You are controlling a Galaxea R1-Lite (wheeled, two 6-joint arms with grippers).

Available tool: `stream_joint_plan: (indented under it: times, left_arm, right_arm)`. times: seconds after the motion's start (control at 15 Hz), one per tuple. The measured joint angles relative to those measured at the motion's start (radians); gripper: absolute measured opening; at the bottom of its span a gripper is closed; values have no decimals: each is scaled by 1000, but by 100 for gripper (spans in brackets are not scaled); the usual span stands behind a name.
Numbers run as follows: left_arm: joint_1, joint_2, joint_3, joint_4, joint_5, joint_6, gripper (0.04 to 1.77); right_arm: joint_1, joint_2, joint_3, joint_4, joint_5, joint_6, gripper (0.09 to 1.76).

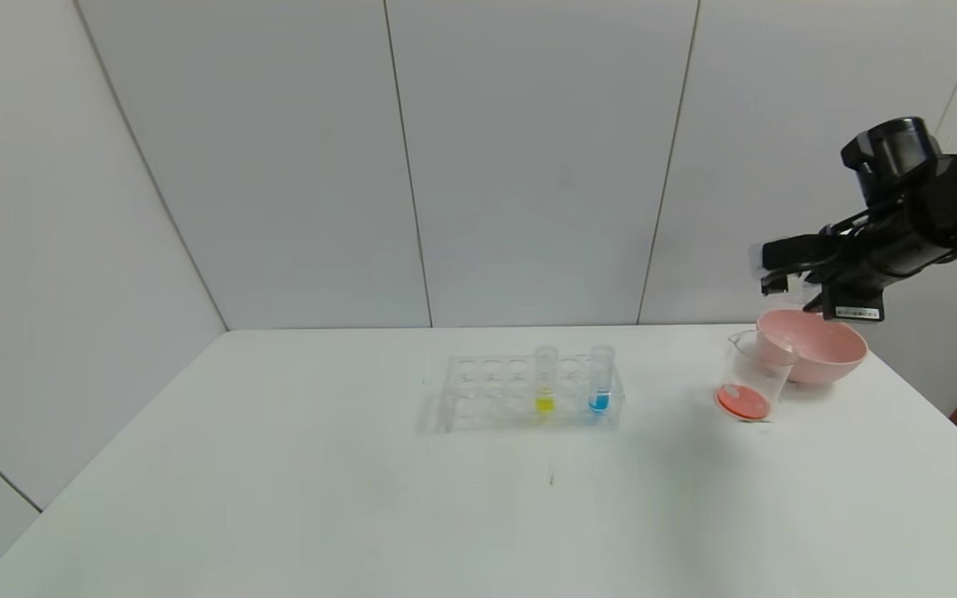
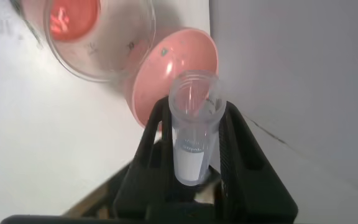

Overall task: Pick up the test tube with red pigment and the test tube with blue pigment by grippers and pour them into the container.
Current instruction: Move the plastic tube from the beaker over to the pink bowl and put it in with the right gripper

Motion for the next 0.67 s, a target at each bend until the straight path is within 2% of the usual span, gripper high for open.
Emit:
stream_joint_plan:
  times: [0.33,0.67]
  left_arm:
    - [0,0,0,0,0,0,176]
    - [0,0,0,0,0,0,176]
  right_arm:
    - [-109,-27,3,-1,495,404,49]
    - [-159,-136,83,-4,764,708,49]
